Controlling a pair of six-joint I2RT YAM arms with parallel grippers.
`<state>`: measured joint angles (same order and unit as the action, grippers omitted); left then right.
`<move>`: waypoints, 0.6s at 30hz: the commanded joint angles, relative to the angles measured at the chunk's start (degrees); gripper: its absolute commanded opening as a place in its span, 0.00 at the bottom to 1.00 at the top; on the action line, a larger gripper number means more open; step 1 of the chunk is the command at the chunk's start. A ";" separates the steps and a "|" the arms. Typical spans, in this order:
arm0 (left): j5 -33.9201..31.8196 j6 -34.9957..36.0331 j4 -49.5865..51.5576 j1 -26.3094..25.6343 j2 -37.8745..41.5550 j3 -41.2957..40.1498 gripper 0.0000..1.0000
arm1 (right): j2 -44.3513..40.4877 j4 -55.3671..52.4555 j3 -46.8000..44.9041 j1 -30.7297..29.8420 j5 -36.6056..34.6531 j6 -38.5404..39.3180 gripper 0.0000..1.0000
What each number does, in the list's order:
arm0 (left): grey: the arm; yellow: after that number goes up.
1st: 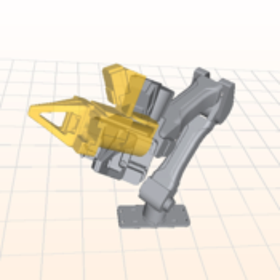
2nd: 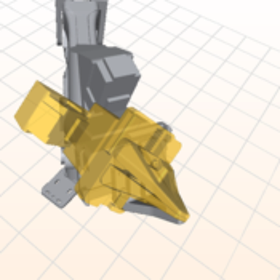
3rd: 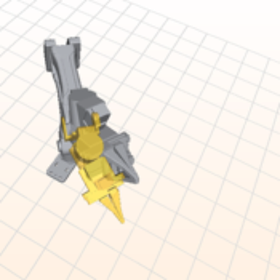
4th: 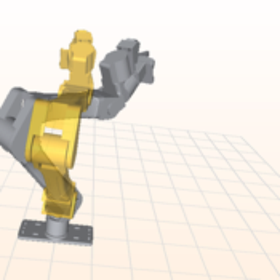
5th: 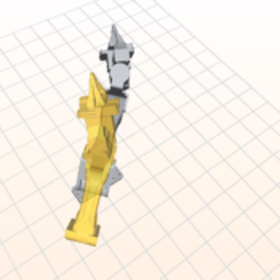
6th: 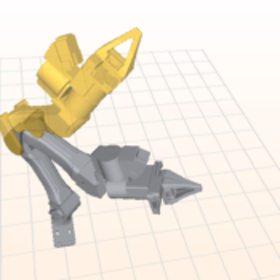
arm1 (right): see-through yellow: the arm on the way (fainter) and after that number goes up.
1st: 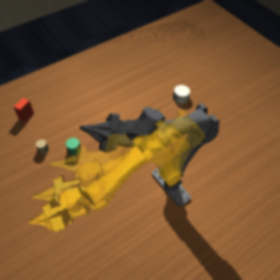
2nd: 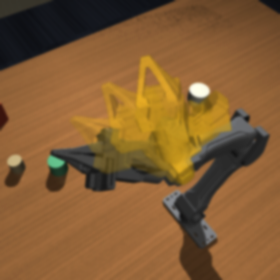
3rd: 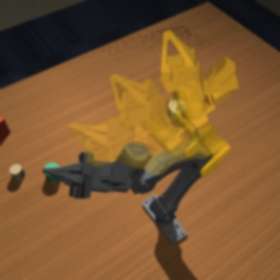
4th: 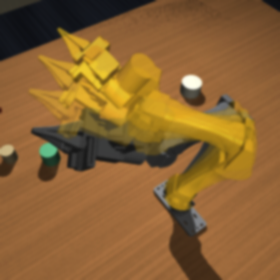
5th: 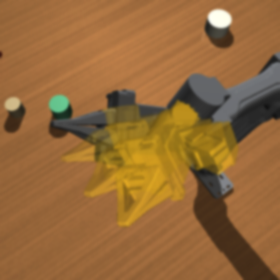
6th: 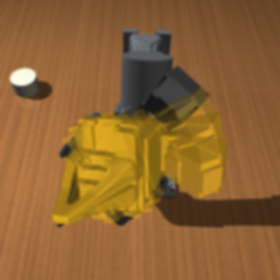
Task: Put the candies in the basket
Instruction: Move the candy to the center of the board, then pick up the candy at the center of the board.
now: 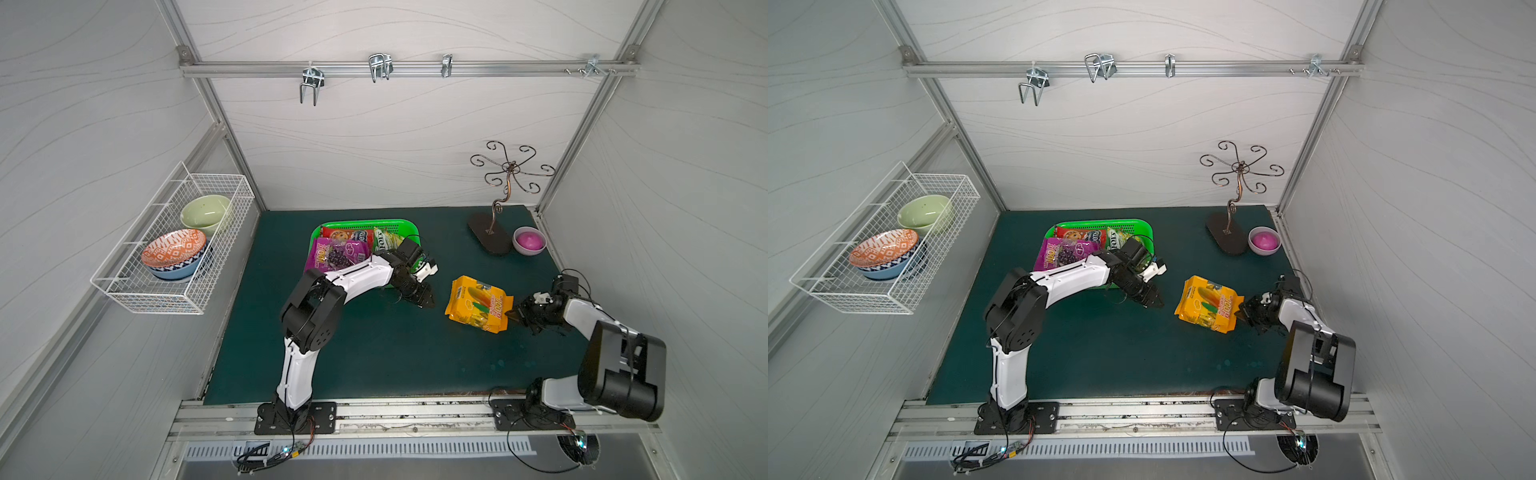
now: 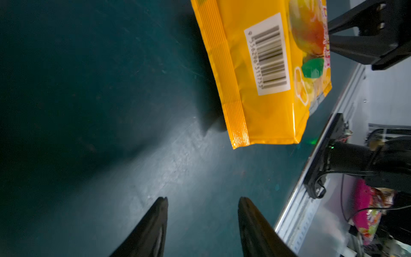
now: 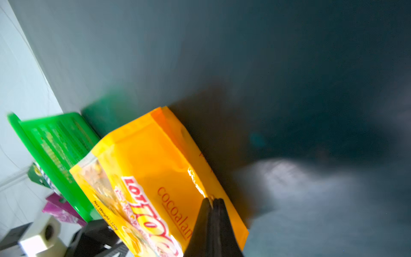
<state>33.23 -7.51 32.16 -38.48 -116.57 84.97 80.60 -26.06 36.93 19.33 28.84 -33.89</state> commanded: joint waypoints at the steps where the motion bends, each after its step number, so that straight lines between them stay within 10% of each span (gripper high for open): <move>1: 4.49 -4.66 -8.36 0.25 -3.18 3.90 0.59 | 1.99 -0.91 1.11 3.22 0.07 3.86 0.00; 18: 19.33 -31.12 -28.26 -0.61 -18.70 12.65 0.59 | 3.95 -0.35 1.13 7.48 1.53 5.24 0.00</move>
<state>48.86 -33.36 10.50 -39.05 -133.38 95.90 83.85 -26.13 37.60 26.13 31.92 -29.82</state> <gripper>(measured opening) 0.590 0.041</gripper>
